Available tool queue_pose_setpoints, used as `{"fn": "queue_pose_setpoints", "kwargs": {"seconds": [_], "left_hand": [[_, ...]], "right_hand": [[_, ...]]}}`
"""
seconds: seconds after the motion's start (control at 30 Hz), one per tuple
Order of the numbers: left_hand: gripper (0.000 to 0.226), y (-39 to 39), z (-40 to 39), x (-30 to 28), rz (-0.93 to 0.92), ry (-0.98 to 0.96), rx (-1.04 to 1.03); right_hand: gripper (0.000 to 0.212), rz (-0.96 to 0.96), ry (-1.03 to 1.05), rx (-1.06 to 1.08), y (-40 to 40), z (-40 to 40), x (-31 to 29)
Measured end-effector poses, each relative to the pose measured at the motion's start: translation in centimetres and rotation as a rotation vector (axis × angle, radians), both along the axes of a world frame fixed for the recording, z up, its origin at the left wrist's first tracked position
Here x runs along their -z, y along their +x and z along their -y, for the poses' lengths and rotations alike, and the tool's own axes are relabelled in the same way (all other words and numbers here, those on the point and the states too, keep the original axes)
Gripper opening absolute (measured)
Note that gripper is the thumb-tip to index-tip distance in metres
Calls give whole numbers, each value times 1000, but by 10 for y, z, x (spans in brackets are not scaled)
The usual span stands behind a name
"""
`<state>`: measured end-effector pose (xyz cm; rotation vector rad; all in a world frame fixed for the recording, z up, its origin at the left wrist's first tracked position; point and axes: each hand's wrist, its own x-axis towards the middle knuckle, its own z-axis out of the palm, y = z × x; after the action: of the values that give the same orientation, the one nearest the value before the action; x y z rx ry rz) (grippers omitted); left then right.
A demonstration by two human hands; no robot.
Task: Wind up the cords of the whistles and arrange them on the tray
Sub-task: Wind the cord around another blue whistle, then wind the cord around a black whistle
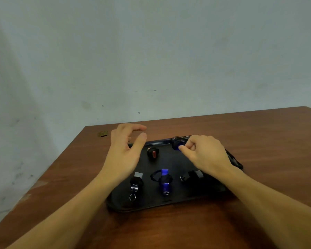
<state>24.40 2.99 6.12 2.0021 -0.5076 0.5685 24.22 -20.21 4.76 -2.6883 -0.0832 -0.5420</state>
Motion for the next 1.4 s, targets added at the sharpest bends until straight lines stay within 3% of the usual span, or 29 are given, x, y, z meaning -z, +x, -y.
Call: {"fn": "queue_pose_setpoints", "kwargs": {"seconds": [0.17,0.47,1.0,1.1,1.27,1.4], "left_hand": [[11,4,-5,1,-23,55,-26],[10,1,-6,1,-99,80,-34],[10,-10,9,-2,-125,214,-46],[10,-11,10,-7,-141,208,-49],[10,-19,18,-12,-167,211,-44],[10,-25,25,-12,-183,256,-31]], "right_hand": [[43,-62,-20,52,26,-1,11],[38,-206,22,11,37,-14,22],[44,-161,-62,55,29,-5,12],[29,-180,-56,-51,23,5,1],[14,-425,-28,-327,3,25,-14],[29,-522,-144,-365,-12,35,-10]]}}
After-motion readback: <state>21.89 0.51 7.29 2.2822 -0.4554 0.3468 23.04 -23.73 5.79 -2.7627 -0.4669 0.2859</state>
